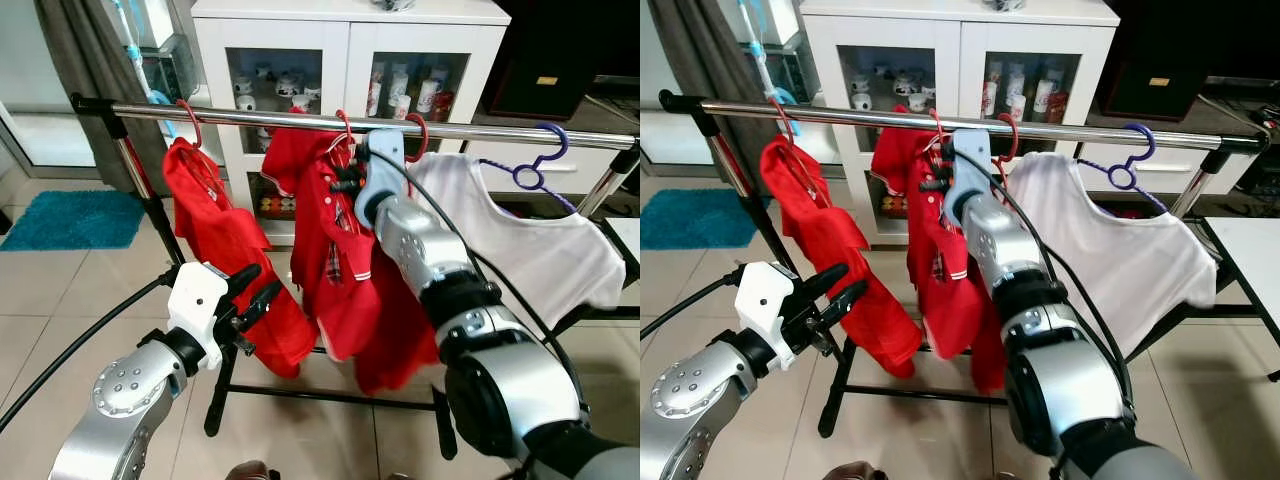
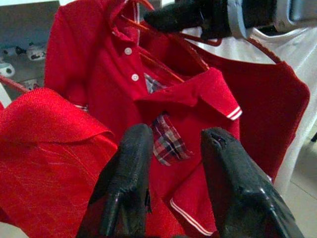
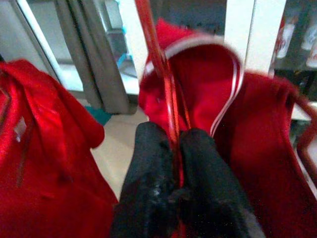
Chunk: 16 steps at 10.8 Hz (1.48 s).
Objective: Hang hanger
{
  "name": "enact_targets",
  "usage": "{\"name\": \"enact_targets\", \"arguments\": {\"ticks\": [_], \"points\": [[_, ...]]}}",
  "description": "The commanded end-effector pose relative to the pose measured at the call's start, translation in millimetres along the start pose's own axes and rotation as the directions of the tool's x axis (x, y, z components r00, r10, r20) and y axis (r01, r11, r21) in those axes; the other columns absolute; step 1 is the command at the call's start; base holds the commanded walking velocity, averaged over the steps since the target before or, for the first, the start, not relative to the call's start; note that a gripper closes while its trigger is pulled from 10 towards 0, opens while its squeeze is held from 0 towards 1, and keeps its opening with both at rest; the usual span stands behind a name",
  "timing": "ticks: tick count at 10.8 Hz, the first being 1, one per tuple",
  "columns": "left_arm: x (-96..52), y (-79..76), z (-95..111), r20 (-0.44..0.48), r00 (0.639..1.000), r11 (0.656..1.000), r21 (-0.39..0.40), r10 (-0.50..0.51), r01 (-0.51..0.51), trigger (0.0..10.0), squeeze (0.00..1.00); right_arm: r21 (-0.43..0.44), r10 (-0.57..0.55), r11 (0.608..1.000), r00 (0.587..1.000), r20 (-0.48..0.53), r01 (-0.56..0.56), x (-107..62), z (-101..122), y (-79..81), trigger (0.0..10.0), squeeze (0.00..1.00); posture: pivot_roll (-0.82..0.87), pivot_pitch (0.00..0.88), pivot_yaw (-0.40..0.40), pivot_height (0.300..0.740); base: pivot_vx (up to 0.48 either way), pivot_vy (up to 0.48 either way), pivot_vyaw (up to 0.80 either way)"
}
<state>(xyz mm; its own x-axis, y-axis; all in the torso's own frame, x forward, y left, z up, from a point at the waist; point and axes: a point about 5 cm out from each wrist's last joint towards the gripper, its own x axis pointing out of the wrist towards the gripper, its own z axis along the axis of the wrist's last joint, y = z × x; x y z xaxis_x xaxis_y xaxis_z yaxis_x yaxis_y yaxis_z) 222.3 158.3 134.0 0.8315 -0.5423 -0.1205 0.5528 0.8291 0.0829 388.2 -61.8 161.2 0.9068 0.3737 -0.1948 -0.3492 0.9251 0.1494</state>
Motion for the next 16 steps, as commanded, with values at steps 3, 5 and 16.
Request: {"name": "enact_targets", "arguments": {"ticks": [3,5,16], "points": [[1.2,-1.2,3.1,0.001,1.000,0.999,0.023,-0.022,0.022,10.0,0.00,-0.107,0.047,0.993,0.999,0.023,-0.044,-3.4,21.3,-7.8,10.0,1.00,0.14,0.042,0.008,0.740,0.000,0.000,0.00],[2.1,-3.2,1.9,-0.005,0.999,0.999,0.026,-0.032,0.033,10.0,0.00,-0.178,0.074,0.981,0.996,-0.041,-0.080,-3.1,33.0,-14.0,10.0,1.00,0.13,0.043,0.005,0.740,0.000,0.000,0.00],[0.6,-4.5,-1.9,-0.018,0.998,0.998,0.030,-0.058,0.059,10.0,0.00,-0.216,0.169,0.949,0.948,-0.270,-0.231,1.6,42.6,-22.4,0.0,0.00,0.13,0.008,-0.026,0.740,0.000,0.000,0.00]]}}
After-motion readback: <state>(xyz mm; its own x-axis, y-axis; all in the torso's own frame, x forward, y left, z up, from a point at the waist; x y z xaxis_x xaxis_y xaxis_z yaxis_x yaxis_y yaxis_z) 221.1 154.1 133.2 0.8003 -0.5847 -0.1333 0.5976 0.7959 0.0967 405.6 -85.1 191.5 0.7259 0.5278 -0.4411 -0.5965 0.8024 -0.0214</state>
